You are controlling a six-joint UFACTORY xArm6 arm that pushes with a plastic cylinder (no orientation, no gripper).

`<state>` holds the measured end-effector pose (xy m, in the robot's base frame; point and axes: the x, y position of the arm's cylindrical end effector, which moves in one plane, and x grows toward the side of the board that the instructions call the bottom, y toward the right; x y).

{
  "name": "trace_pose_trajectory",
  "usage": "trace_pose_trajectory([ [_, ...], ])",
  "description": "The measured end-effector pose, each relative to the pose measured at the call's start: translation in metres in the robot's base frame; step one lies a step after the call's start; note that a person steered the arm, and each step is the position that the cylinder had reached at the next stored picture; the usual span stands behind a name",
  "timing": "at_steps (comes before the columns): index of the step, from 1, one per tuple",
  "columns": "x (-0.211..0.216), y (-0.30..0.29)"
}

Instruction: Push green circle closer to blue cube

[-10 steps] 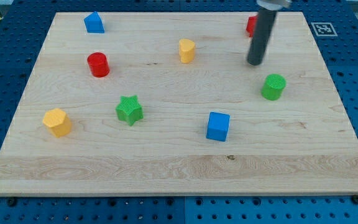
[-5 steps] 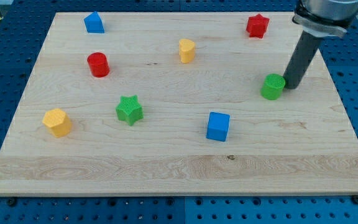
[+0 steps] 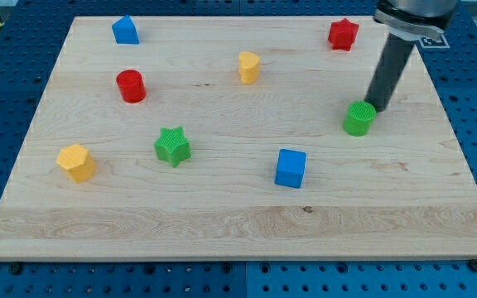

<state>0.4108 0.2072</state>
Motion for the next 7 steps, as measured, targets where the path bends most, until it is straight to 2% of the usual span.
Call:
trace_pose_trajectory([
  [1,0.013,-0.007],
  [3,0.014,-0.083],
  [5,0.030,-0.045],
  [7,0.034,-0.103],
])
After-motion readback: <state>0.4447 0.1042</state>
